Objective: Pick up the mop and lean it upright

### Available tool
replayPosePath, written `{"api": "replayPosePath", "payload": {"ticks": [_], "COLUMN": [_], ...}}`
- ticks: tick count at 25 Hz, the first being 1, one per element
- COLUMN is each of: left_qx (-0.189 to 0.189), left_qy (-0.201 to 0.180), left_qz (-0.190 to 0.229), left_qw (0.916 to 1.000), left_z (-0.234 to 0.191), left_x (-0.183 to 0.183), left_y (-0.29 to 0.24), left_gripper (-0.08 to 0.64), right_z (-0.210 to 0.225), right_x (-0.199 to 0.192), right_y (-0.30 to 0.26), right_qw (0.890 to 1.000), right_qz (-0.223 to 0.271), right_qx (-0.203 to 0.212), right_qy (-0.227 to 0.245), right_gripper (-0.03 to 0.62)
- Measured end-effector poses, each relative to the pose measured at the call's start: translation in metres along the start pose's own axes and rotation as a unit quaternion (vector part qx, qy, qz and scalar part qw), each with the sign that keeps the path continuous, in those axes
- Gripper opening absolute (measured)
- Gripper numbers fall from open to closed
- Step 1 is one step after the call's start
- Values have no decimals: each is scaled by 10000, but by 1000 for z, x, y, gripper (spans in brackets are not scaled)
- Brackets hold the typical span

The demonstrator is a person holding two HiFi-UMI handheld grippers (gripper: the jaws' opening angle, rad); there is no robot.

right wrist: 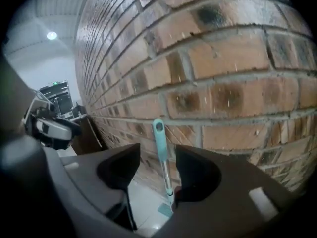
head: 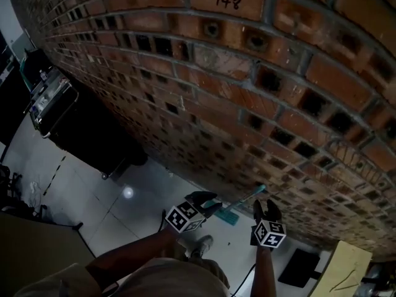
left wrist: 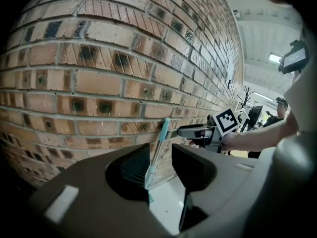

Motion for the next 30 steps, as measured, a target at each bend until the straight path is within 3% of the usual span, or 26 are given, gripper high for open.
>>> {"api": "replayPosePath", "payload": {"ticks": [7, 15, 20, 30], "left_qx": [-78, -85, -122, -400], "left_qy": [-195, -472, -470, -614], "left_qz": [283, 592, 792, 804], "left_qw": [9994, 9971, 9957, 9941], "left_z": [3, 8, 5, -24], "left_x": [29, 65, 80, 84], "left_y": [15, 31, 35, 51], "left_gripper": [158, 149, 146, 143], "right_z": [-23, -40, -51, -84], "right_x": [59, 108, 121, 114], "right_y": [52, 103, 124, 144], "right_qw": [9977, 9913, 9873, 9839], "right_qz": [597, 1268, 1506, 1626], "right_qx": [53, 91, 97, -32], "right_qy": [301, 340, 506, 745], "right_gripper": [213, 207, 201, 186]}}
Point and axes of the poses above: the fingertips, and each gripper's own axes: y backward along the fingers, z to its right, x out of its top, the point moved 4 cm from there along y, backward along the fingers, and after that the axes turned 5 degrees about -y, right-handed, at the moved point
